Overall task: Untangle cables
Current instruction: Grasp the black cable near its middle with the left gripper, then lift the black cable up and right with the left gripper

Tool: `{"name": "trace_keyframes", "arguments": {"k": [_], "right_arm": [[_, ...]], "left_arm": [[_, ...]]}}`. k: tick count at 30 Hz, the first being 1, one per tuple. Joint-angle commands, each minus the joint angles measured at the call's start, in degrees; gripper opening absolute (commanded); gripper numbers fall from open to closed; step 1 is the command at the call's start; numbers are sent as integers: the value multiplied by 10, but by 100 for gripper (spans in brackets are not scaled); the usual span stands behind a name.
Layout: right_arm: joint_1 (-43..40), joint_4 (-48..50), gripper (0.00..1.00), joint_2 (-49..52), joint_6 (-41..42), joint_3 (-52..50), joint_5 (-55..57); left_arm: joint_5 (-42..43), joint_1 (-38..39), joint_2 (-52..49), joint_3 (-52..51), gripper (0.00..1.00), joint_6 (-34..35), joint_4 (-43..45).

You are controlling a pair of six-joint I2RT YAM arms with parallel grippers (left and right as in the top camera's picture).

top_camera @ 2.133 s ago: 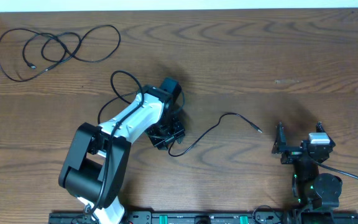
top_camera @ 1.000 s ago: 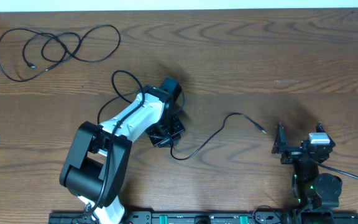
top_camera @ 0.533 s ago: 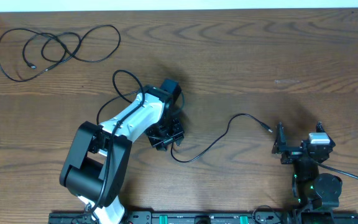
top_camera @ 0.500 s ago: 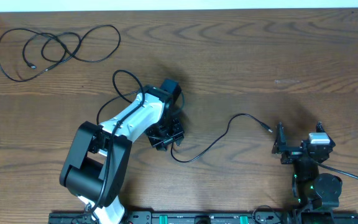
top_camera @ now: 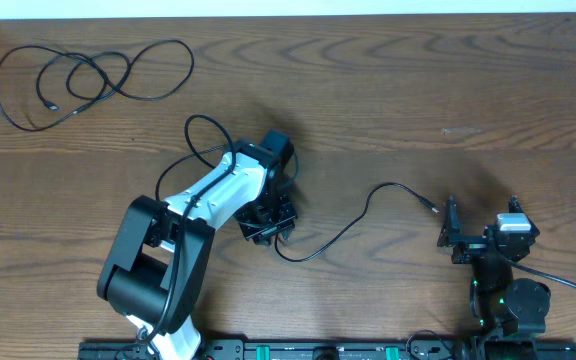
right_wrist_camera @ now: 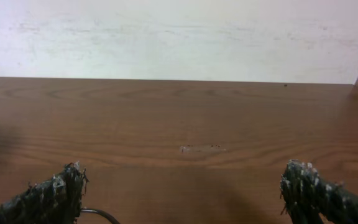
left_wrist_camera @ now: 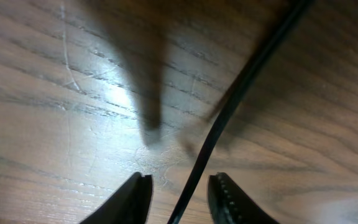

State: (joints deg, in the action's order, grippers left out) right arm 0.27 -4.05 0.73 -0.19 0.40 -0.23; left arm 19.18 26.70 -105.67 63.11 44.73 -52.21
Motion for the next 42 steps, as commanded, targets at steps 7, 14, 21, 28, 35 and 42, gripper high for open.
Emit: {"name": "trace_keyframes", "arguments": {"k": [7,14,21,28,35,42], "right_arm": [[7,-3,99,-2,8,-1,0],[7,-3,99,-2,8,-1,1],[7,-3,99,-2,8,-1,0],[7,-3,99,-2,8,-1,0],[7,-3,99,-2,8,-1,0],[7,-3,99,-2,8,-1,0]], "left_arm": [[-2,2,-8,-4,32,-6,-2],[-2,2,-8,-4,22,-6,1],[-2,1,-2,1,7,-26,7],[27,1,61,87,7,-92,-44],[27,1,187,183,7,-110,-47],[23,1,342,218,7,-115,68]]}}
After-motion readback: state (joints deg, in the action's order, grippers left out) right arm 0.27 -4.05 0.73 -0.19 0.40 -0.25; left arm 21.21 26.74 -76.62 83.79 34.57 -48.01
